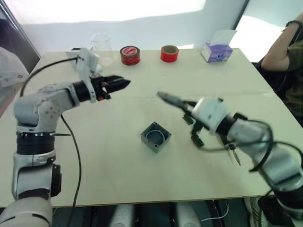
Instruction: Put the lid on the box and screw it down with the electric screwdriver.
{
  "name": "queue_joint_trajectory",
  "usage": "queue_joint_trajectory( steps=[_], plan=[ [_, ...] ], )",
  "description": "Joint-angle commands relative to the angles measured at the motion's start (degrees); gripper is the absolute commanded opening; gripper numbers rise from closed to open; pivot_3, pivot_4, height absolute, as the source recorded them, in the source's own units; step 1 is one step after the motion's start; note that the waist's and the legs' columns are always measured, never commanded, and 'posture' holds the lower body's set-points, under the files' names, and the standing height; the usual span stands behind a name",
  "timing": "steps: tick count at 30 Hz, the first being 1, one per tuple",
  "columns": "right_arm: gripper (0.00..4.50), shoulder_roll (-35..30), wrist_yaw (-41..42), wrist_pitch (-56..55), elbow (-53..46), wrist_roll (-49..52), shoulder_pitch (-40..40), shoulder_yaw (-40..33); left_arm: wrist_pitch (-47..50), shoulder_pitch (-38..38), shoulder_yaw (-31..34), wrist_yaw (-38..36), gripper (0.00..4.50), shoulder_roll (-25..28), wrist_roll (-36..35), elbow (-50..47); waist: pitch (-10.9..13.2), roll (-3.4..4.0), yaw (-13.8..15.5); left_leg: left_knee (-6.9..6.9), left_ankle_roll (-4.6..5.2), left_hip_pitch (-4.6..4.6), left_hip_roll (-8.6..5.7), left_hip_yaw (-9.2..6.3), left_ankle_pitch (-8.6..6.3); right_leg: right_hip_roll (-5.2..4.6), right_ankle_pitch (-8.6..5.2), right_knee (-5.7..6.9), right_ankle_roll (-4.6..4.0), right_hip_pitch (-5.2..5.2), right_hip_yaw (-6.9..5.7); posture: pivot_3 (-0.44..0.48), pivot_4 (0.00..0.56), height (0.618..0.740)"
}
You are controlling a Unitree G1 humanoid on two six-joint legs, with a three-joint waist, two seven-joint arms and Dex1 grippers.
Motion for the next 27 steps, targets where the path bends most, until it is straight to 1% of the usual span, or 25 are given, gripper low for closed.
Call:
queue_joint_trajectory(
  steps=[1,2,3,5,8,12,14,21,27],
  plan=[
    [0.12,-1.94,-5.21,-15.05,1.73,-21.69,2.03,4.64,-3.11,-2.45,-3.29,-3.23,0.65,-0.88,2.73,-0.01,0.00,-0.01,0.02,0.01,-0.04,0.00,0.04,0.00,0.02,0.01,0.00,0.01,0.00,-0.02,0.00,0.000,0.150,0.740],
    [0.12,-1.76,-6.79,-17.01,2.75,-26.57,2.54,5.41,-4.38,-2.93,-5.19,-4.70,0.14,-1.08,4.15,0.49,0.01,-0.02,-0.01,0.01,-0.04,0.00,0.10,0.00,0.03,0.01,0.00,0.01,0.00,-0.01,0.00,0.000,0.150,0.740],
    [0.12,-1.30,-7.36,-18.47,3.66,-29.52,3.00,5.93,-5.51,-3.23,-6.91,-6.23,0.05,-1.26,5.31,0.72,0.01,-0.01,0.02,0.01,-0.06,0.00,0.12,0.00,0.03,0.02,0.00,0.01,0.00,-0.02,0.01,0.000,0.150,0.740],
    [0.12,-0.17,-8.27,-20.82,5.17,-34.65,3.59,6.57,-6.82,-3.68,-9.54,-8.95,0.05,-1.69,6.70,1.03,0.01,-0.01,0.04,0.01,-0.06,0.00,0.15,0.00,0.04,0.02,0.00,0.00,-0.01,-0.01,0.01,0.000,0.150,0.740],
    [0.12,1.79,-8.09,-23.10,6.92,-37.19,4.48,5.79,-8.03,-4.26,-11.31,-10.69,0.05,-2.31,8.47,1.93,0.01,-0.02,0.08,0.01,-0.06,0.00,0.17,0.00,0.04,0.03,-0.01,-0.01,-0.01,0.01,0.01,0.000,0.150,0.740],
    [0.12,4.52,-8.44,-26.38,8.88,-42.07,5.76,6.30,-11.89,-4.45,-15.51,-15.05,0.05,-2.25,12.34,2.72,0.01,-0.02,0.18,0.04,-0.05,0.01,0.17,-0.03,0.03,0.03,-0.01,-0.02,-0.01,0.08,0.00,0.000,0.150,0.740],
    [0.12,5.94,-8.54,-28.28,9.31,-42.87,6.49,6.50,-13.30,-3.91,-17.30,-17.01,0.05,-2.16,13.96,2.43,0.01,-0.02,0.15,0.04,-0.04,0.01,0.17,-0.04,0.03,0.03,-0.01,-0.03,-0.02,0.09,-0.01,0.000,0.150,0.740],
    [0.12,9.12,-7.22,-30.95,11.10,-45.32,7.15,5.17,-15.52,-2.45,-19.64,-20.36,0.05,-2.27,17.31,2.04,0.01,-0.02,0.09,0.04,-0.03,0.04,0.19,-0.05,0.02,0.05,-0.01,-0.02,-0.02,0.11,-0.01,0.000,0.150,0.740],
    [0.12,10.27,-6.60,-32.34,12.43,-46.46,8.03,4.41,-16.72,-0.59,-20.84,-22.48,0.05,-2.03,19.29,0.93,0.01,-0.02,0.17,0.06,-0.02,0.07,0.19,-0.07,0.01,0.05,-0.01,-0.02,-0.02,0.17,-0.02,0.000,0.150,0.740]
  ],
)
